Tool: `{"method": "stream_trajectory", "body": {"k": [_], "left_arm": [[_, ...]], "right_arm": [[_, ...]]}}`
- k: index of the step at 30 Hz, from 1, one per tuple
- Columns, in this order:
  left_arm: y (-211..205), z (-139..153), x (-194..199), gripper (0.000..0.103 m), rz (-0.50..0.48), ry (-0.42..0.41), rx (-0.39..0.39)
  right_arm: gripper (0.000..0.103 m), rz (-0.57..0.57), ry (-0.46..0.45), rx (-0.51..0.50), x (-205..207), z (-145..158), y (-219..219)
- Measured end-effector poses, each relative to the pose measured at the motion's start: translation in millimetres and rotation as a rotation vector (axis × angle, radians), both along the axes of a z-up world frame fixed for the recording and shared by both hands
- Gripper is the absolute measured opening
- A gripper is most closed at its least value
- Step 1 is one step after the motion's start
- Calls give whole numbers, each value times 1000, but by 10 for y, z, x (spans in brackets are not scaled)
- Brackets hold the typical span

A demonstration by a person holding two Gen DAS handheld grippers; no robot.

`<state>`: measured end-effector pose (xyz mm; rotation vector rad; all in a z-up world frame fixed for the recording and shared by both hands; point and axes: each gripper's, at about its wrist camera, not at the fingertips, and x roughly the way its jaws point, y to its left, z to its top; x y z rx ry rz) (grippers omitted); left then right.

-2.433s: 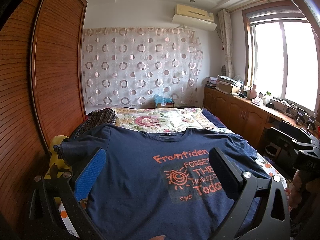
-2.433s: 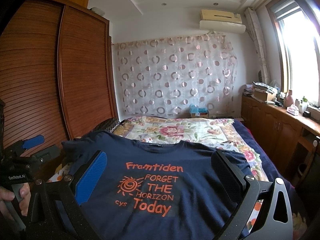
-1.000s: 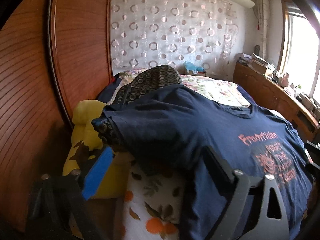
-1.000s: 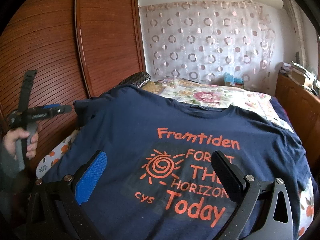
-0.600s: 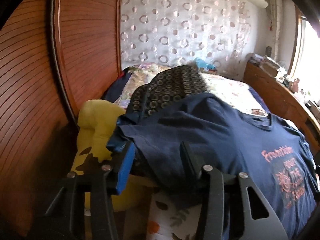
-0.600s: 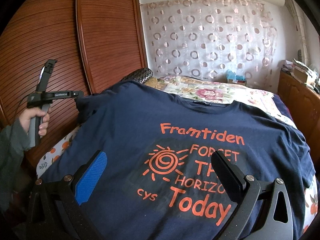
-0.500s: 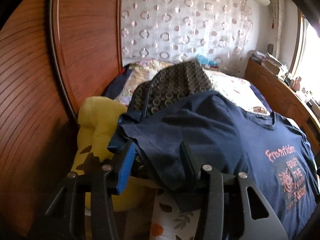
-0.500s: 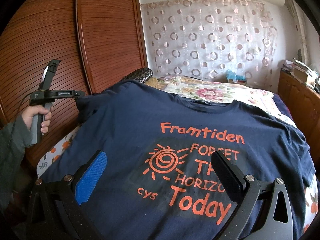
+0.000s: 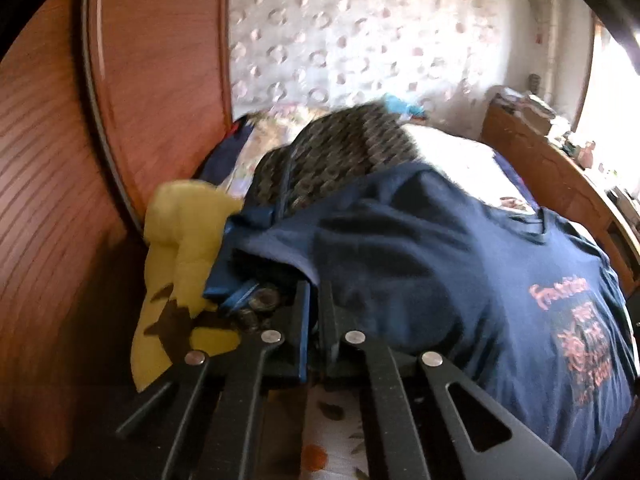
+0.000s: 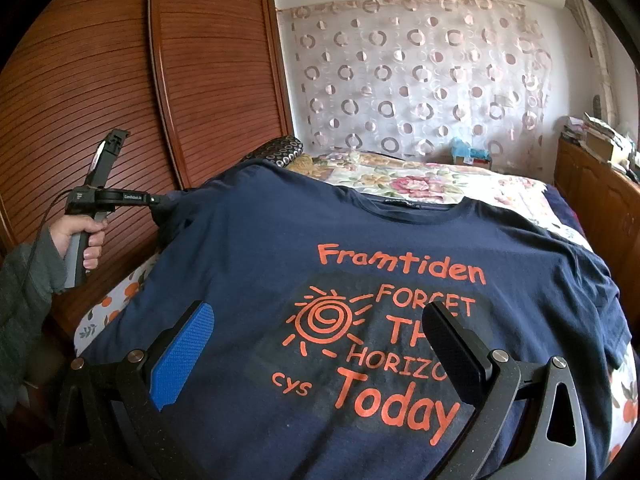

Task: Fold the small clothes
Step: 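Grasp the sleeve edge with the left gripper and fold it over the shirt body, then open the left gripper to release the folded sleeve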

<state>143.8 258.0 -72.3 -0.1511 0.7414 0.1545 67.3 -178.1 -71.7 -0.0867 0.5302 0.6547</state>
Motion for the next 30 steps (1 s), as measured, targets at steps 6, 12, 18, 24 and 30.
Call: {"method": "stream_trajectory", "body": {"k": [6, 12, 18, 24, 30], "left_arm": [[-355, 490, -28, 3, -81, -113, 31], [-914, 873, 149, 3, -217, -162, 38], [-1484, 918, 308, 4, -349, -119, 38], [-1658, 860, 115, 42, -424, -120, 26], [-1575, 872, -8, 74, -401, -133, 40]], "right_arm": [[103, -17, 2, 10, 24, 5, -39], [103, -45, -4, 24, 43, 27, -136], [103, -78, -5, 33, 33, -7, -210], [103, -100, 0, 25, 36, -24, -162], [103, -101, 9, 23, 85, -30, -83]]}}
